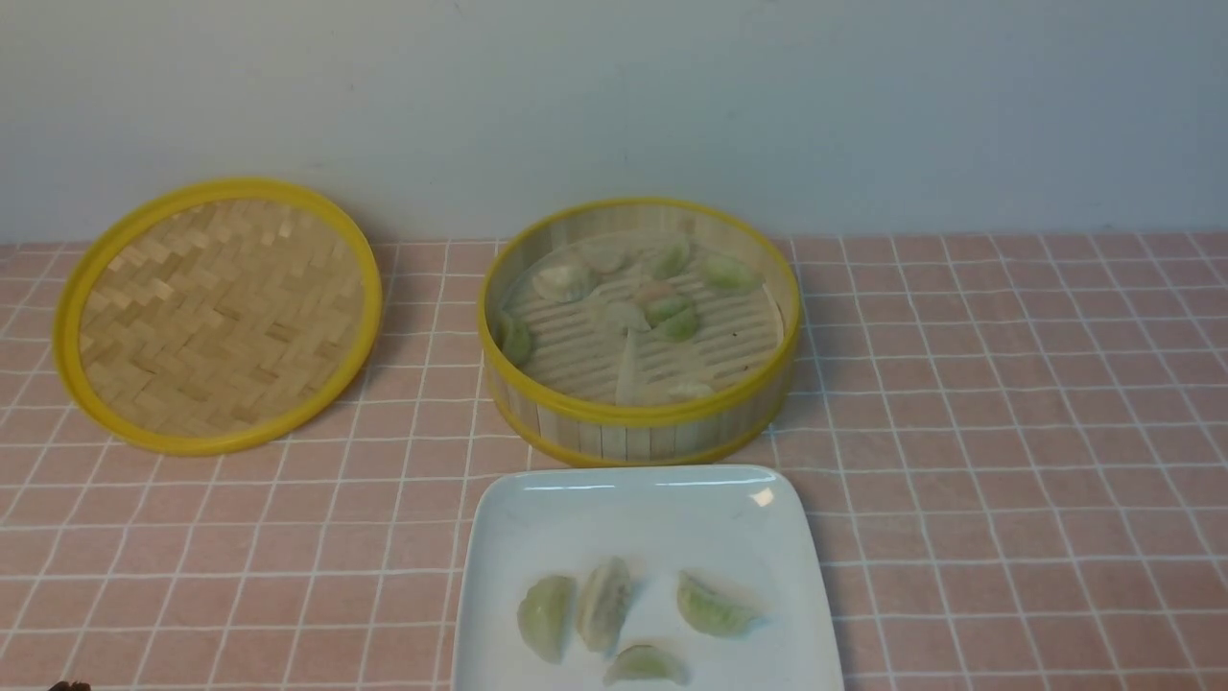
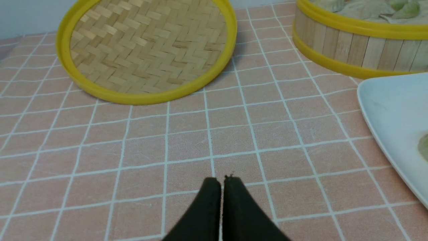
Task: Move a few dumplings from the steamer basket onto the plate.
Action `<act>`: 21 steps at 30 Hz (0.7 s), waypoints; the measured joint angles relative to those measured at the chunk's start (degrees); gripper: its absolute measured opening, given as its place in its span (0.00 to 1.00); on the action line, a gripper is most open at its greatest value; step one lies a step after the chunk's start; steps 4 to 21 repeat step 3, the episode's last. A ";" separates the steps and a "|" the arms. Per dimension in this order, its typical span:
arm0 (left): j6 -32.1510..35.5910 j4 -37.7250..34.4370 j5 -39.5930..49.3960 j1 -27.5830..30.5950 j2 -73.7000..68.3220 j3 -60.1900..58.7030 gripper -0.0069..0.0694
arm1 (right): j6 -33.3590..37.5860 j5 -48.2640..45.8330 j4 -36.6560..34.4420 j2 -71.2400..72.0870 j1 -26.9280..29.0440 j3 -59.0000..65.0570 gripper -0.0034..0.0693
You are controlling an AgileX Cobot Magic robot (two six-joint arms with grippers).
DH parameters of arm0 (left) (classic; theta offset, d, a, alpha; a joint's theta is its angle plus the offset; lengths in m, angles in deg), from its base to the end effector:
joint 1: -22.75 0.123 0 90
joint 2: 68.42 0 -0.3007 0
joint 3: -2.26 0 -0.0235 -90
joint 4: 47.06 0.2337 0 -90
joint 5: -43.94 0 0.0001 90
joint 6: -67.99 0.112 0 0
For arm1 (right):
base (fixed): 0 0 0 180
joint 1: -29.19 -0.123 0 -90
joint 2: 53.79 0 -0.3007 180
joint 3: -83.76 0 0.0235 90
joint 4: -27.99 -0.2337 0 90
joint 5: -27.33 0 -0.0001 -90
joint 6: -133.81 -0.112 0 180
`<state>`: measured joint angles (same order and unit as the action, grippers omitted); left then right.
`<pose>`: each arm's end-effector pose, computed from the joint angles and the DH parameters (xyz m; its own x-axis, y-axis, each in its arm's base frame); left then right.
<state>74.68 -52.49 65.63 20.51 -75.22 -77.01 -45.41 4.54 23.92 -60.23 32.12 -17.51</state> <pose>0.0394 -0.0055 0.1640 -0.3011 0.0404 -0.9527 0.0810 0.9966 0.0167 0.0387 0.0011 0.1653 -0.3054 0.0675 -0.9498 0.0409 0.9975 0.0578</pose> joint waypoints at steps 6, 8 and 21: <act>0.00 0.00 0.05 0.00 0.00 0.00 0.08 | 0.00 0.00 0.00 0.00 0.00 0.00 0.03; 0.00 0.00 0.05 0.00 0.00 0.00 0.08 | 0.00 0.00 0.00 0.00 0.00 0.00 0.03; 0.00 0.00 0.05 0.00 0.00 0.00 0.08 | 0.00 0.00 0.00 0.00 0.00 0.00 0.03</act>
